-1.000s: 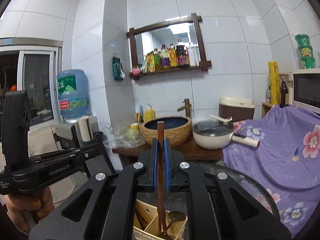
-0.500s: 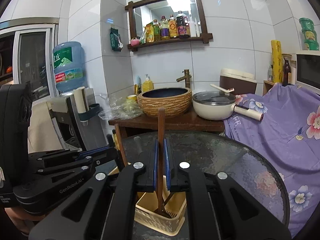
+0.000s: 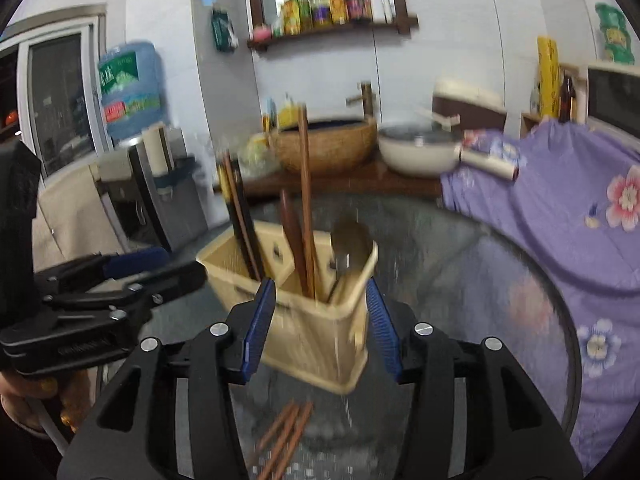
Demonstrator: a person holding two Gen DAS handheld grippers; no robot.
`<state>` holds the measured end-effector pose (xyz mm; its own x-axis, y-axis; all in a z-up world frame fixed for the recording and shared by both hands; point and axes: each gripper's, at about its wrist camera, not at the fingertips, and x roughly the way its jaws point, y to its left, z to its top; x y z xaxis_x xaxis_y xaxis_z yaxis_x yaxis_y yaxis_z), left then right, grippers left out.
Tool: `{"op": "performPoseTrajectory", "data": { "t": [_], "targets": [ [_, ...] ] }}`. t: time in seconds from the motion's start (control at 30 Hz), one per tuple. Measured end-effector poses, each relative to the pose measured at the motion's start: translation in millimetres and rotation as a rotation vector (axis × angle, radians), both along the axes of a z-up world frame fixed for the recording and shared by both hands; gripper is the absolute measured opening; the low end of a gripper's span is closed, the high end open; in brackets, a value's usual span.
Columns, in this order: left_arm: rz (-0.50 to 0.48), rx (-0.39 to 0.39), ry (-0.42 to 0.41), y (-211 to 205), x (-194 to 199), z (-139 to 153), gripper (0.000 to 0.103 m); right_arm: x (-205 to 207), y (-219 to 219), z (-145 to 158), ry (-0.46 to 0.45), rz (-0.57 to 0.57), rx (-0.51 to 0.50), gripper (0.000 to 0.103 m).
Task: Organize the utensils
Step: 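Open both grippers and pull them back from the holder toward the table, then grasp a steel spoon with the left gripper while the right gripper grasps a wooden chopstick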
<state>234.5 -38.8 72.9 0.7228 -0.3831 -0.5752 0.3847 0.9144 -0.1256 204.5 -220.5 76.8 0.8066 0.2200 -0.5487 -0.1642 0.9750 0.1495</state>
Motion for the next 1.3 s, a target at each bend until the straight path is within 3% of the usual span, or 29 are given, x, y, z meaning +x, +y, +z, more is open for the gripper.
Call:
{"op": "performPoseTrajectory", "data": {
  "t": [0.23,0.47,0.77,1.3],
  "targets": [
    [-0.051,0.069,0.143,0.8,-23.8,-57.4,0.061,-17.2,13.7,-61.8,0.193,0.038,-0.02,0.046],
    [-0.082,0.119,0.231,3.6,-36.8,-92.6,0.052,-24.2,25.5,-102.1,0.326,0.061,-0.033,0.03],
    [-0.117,0.163,0.28,-0.9,-48.8,-112.8,0.046,-23.3,41.1,-118.4,0.382,0.062,-0.074,0.02],
    [-0.168,0.181,0.306,-12.6,-56.3,-123.7,0.042,-18.4,35.3,-123.3,0.391,0.031,-0.151,0.014]
  ]
}}
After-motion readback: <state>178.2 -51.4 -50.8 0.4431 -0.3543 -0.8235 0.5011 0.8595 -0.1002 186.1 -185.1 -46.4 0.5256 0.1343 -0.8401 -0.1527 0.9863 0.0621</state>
